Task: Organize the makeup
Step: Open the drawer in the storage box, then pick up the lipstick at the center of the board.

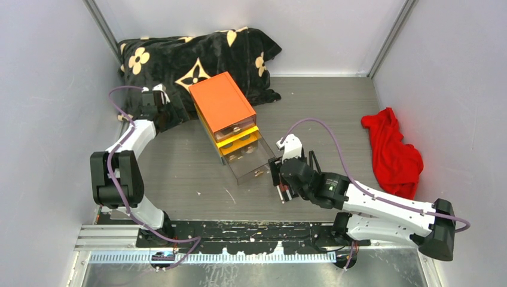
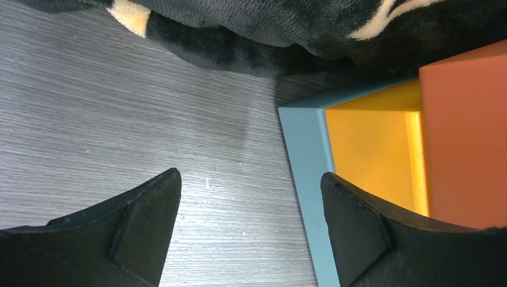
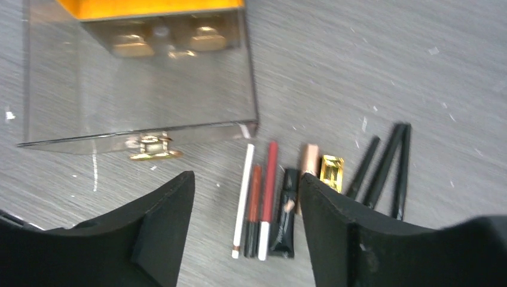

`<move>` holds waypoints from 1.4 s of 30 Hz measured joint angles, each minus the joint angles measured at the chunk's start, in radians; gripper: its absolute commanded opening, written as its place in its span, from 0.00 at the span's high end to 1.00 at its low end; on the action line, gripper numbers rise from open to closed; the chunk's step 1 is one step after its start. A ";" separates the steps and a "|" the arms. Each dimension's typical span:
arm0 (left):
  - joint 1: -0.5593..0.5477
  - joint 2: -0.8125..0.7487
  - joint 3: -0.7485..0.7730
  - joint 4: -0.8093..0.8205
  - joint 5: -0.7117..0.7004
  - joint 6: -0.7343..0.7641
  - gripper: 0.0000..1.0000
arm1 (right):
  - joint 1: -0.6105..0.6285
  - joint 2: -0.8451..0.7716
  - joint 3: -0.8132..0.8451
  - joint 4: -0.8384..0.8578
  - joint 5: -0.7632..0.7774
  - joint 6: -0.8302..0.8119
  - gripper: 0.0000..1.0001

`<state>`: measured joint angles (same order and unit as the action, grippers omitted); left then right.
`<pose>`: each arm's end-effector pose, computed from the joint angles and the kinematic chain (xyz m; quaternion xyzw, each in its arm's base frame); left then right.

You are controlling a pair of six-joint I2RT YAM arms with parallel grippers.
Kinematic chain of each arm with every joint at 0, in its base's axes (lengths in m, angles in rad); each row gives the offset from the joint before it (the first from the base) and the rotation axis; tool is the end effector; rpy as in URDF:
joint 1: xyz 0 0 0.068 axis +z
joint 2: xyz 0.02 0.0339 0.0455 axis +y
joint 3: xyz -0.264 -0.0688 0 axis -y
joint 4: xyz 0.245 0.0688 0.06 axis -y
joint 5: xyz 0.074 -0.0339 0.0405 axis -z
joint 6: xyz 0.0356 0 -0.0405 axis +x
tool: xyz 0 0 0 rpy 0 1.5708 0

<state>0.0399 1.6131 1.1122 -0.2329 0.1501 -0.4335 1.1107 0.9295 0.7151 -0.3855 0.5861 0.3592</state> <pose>0.3559 0.0089 0.2391 -0.1840 0.8929 -0.1464 0.3840 0.1064 0.1703 0.2730 -0.1853 0.8371 0.1100 0.5027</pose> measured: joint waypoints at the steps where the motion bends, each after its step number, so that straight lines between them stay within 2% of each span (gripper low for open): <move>1: 0.000 -0.001 0.002 -0.002 0.000 0.000 0.08 | 0.000 0.003 0.016 -0.041 0.013 0.018 0.30; 2: 0.000 -0.002 0.003 -0.004 0.000 -0.001 0.07 | 0.000 0.010 0.037 -0.095 0.032 0.042 0.24; 3: -0.003 -0.003 0.003 -0.007 0.000 -0.001 0.07 | 0.000 0.022 0.056 -0.146 0.048 0.065 0.22; 7: -0.025 -0.033 0.003 -0.037 -0.017 0.000 0.07 | -0.003 0.081 0.100 -0.298 0.082 0.149 0.22; 13: -0.085 -0.138 -0.012 -0.075 -0.061 0.017 0.02 | -0.076 0.165 0.101 -0.389 0.063 0.239 0.23; 21: -0.107 -0.275 -0.079 -0.101 -0.084 0.024 0.02 | -0.377 0.138 -0.039 -0.264 -0.151 0.237 0.26; 23: -0.110 -0.298 -0.089 -0.106 -0.094 0.022 0.01 | -0.410 0.155 -0.046 -0.249 -0.187 0.229 0.26; 31: -0.122 -0.309 -0.095 -0.117 -0.113 0.018 0.00 | -0.431 0.325 -0.036 -0.146 -0.281 0.171 0.27; 42: -0.136 -0.309 -0.104 -0.137 -0.124 0.019 0.00 | -0.501 0.344 -0.036 -0.085 -0.322 0.140 0.28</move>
<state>-0.0963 1.3045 1.0080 -0.3698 0.0257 -0.4145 0.6098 1.2739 0.6788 -0.4706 0.2642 0.4988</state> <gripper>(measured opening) 0.998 0.725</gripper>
